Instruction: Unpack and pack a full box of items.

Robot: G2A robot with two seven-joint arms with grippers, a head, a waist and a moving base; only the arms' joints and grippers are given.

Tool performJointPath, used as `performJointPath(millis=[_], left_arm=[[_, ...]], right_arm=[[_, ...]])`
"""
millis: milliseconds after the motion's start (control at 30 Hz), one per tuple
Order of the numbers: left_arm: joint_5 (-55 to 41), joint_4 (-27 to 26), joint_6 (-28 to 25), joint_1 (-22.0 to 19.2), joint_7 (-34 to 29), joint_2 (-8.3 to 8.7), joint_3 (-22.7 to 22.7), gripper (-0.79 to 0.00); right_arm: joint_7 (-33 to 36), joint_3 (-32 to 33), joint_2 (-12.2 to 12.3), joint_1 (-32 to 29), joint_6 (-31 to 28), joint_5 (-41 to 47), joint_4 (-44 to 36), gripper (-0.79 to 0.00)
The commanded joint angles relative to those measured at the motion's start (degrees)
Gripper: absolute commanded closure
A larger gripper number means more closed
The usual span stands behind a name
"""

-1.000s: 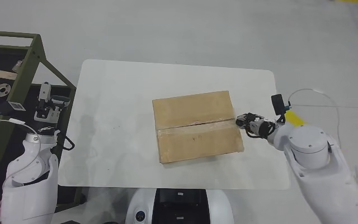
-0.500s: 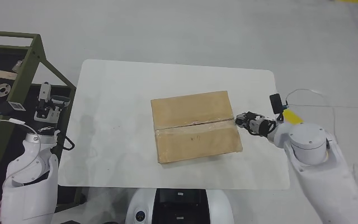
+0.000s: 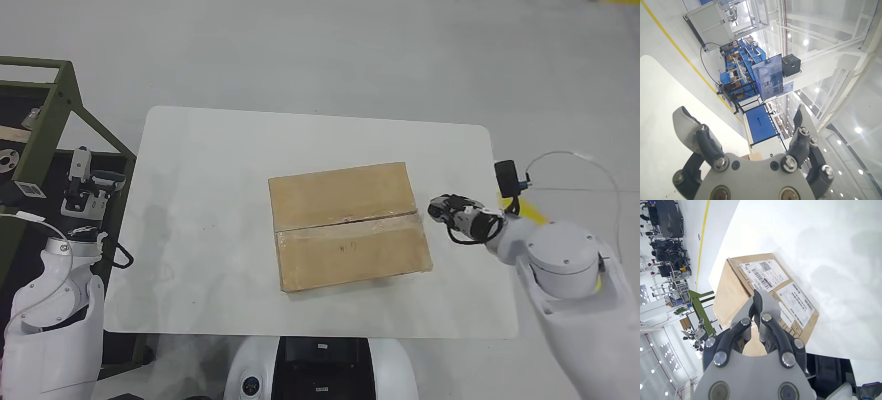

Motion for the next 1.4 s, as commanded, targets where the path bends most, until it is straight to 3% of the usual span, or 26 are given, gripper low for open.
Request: performJointPath(millis=[0,233,967,1367], left_arm=[[0.0,0.0,0.0,0.0,0.0,0.0,0.0,-0.785],[0.0,0.0,0.0,0.0,0.0,0.0,0.0,-0.785],[0.0,0.0,0.0,0.0,0.0,0.0,0.0,-0.785],[0.0,0.0,0.0,0.0,0.0,0.0,0.0,-0.785]], right_arm=[[0.4,-0.8,-0.1,0.6,-0.4,0.3,0.0,0.0],[0.2,-4.4,-0.4,2.8,-0.2,0.7,2.1,0.0],[-3.1,-4.2,-0.9,1.3,-3.4,5.2,8.3,0.0],[-5.2,-2.5,-1.0,0.1,-6.8,7.9,6.6,0.0]])
